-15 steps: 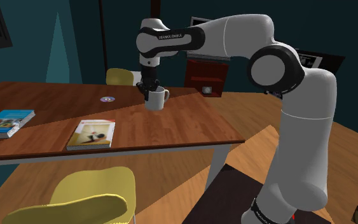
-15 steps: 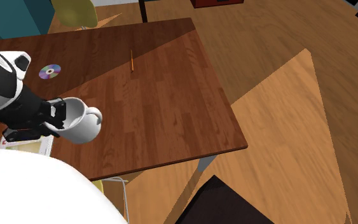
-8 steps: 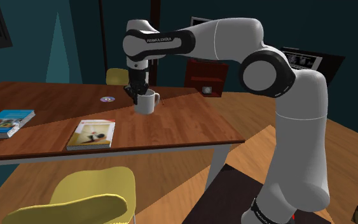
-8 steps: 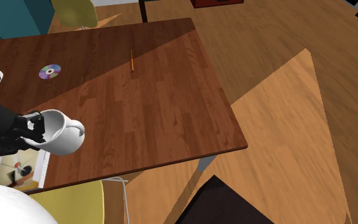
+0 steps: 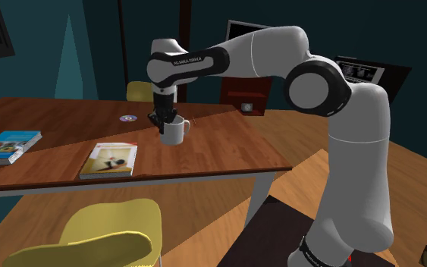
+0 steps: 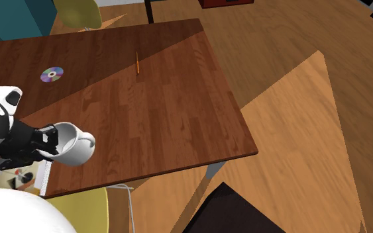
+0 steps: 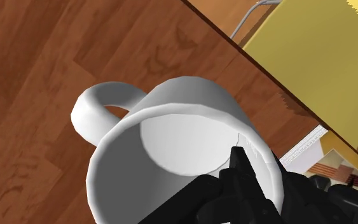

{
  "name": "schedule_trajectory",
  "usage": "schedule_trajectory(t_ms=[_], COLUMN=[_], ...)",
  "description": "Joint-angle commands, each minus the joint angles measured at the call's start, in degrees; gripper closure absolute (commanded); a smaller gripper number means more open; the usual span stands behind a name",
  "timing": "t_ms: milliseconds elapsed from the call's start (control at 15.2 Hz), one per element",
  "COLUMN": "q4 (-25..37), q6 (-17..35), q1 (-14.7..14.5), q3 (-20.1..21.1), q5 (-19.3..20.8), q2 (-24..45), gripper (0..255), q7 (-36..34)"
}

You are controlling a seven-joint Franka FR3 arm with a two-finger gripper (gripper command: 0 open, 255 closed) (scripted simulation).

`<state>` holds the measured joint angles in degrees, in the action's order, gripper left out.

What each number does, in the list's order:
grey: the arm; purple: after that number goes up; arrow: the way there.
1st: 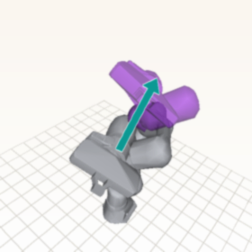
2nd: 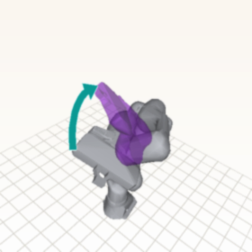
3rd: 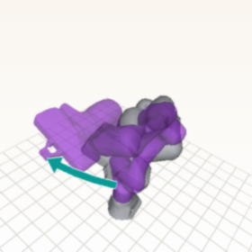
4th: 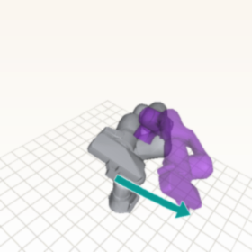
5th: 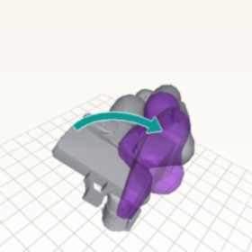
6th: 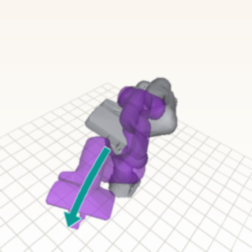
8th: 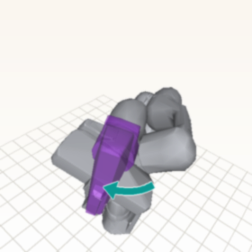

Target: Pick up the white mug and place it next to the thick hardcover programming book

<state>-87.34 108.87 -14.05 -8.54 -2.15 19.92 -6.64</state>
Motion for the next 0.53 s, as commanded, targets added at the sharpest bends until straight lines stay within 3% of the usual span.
schedule_trajectory(t_ms=[0, 462], q4=[-1.3, -5.11], q6=[1.5, 6.42], q1=[-0.08, -0.09], q3=[0.04, 0.14], q5=[-0.02, -0.22], q2=[0.13, 1.25], gripper=[255, 255], q7=[-0.08, 0.02])
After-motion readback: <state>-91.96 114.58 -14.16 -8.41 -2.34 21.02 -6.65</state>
